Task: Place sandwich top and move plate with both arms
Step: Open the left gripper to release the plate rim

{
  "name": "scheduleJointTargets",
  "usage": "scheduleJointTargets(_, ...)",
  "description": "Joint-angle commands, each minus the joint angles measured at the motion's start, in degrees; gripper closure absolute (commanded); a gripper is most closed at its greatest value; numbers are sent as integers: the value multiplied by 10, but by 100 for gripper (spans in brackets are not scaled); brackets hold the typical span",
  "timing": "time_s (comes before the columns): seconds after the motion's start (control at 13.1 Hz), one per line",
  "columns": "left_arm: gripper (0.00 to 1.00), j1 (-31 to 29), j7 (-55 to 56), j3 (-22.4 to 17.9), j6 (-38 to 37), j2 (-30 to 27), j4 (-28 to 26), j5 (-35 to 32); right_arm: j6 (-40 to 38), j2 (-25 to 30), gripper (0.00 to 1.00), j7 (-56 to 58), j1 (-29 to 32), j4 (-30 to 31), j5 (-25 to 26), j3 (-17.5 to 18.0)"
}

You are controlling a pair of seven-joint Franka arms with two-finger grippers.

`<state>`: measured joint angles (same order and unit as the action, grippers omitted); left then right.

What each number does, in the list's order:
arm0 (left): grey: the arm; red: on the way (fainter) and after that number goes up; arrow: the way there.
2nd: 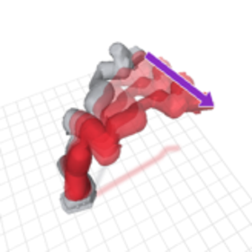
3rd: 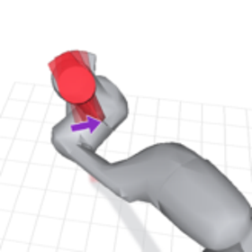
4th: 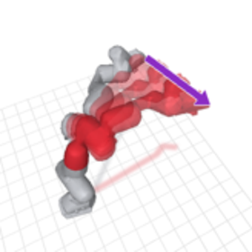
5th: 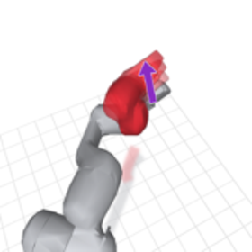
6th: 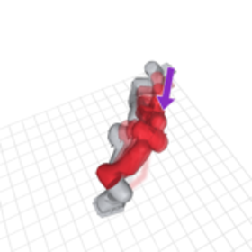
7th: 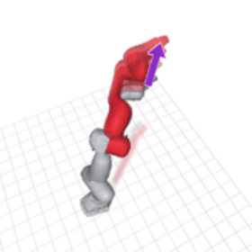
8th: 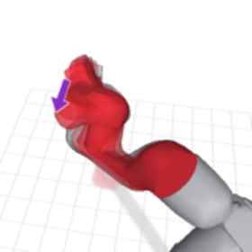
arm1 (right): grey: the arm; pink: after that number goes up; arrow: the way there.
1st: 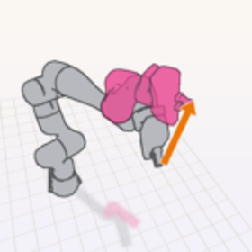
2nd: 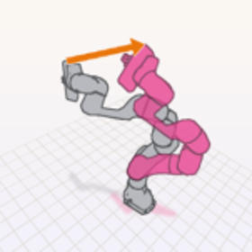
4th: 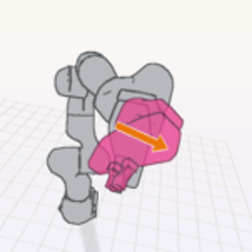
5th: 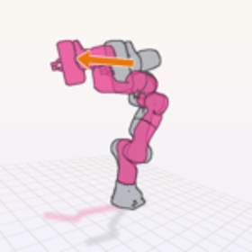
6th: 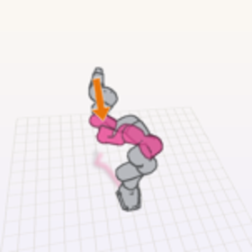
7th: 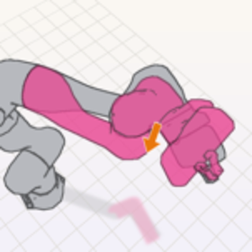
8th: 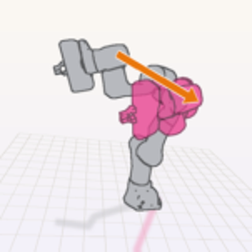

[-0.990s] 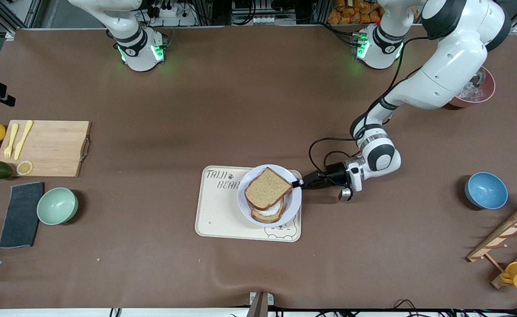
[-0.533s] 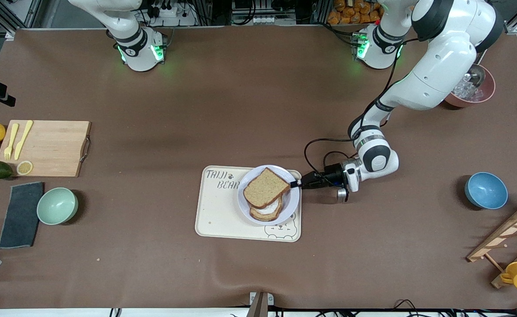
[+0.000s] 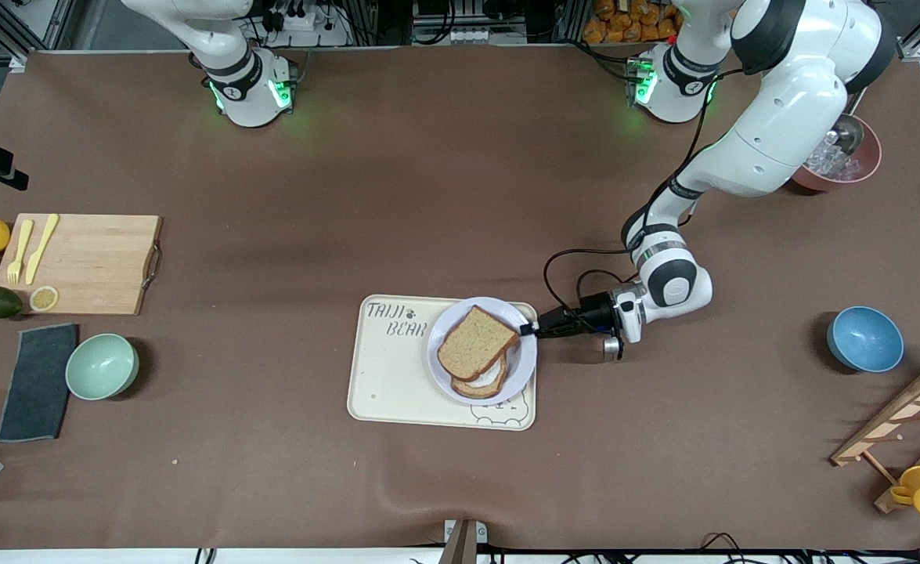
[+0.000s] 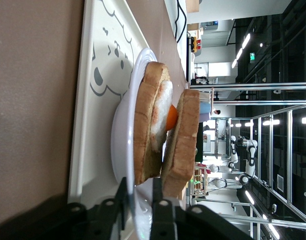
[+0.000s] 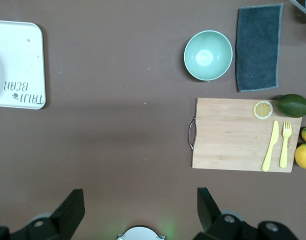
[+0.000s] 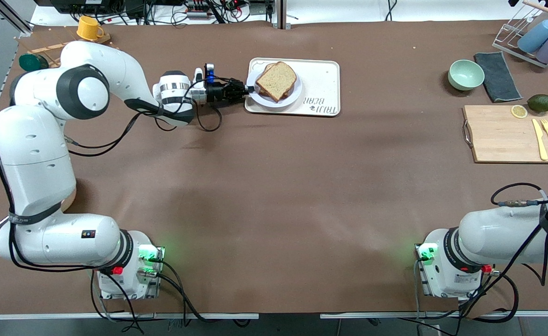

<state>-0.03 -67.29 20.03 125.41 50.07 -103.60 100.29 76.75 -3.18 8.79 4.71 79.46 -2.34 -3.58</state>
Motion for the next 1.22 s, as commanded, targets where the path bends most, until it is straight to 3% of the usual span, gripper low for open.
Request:
scheduleJointTargets(0.0,51,7,18,-8,-4,8,7,-15,-8,-3,0,-4,-4,-9,6,0)
scheduleJointTargets(0.38,53,-8,89,-8,-4,-8,8,-96,-8,-4,0,-4,-5,-9,6,0)
scheduleJointTargets(0.76,57,-20,136,-8,-4,-29,7,-130,-8,-4,0,-4,-5,-9,6,0)
scheduleJointTargets(1.14,57,-52,272,-7,-8,-93,8,-279,-8,-4,0,-4,-5,-9,6,0)
